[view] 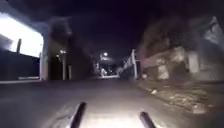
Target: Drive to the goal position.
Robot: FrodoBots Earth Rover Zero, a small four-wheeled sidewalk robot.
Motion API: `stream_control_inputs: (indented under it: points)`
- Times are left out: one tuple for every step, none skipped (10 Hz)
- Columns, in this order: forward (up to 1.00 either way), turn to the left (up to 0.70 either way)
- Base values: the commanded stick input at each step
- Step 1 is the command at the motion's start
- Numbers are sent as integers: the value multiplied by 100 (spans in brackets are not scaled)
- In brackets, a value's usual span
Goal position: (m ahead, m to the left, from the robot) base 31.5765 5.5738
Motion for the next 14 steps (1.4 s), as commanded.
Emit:
stream_control_inputs:
  points:
    - [100, 2]
    - [100, 2]
    - [100, 2]
    - [100, 2]
    - [100, 2]
    - [100, 2]
    - [100, 2]
    - [100, 2]
    - [100, 2]
    - [100, 2]
    - [100, 2]
    - [100, 2]
    - [100, 2]
    - [100, 2]
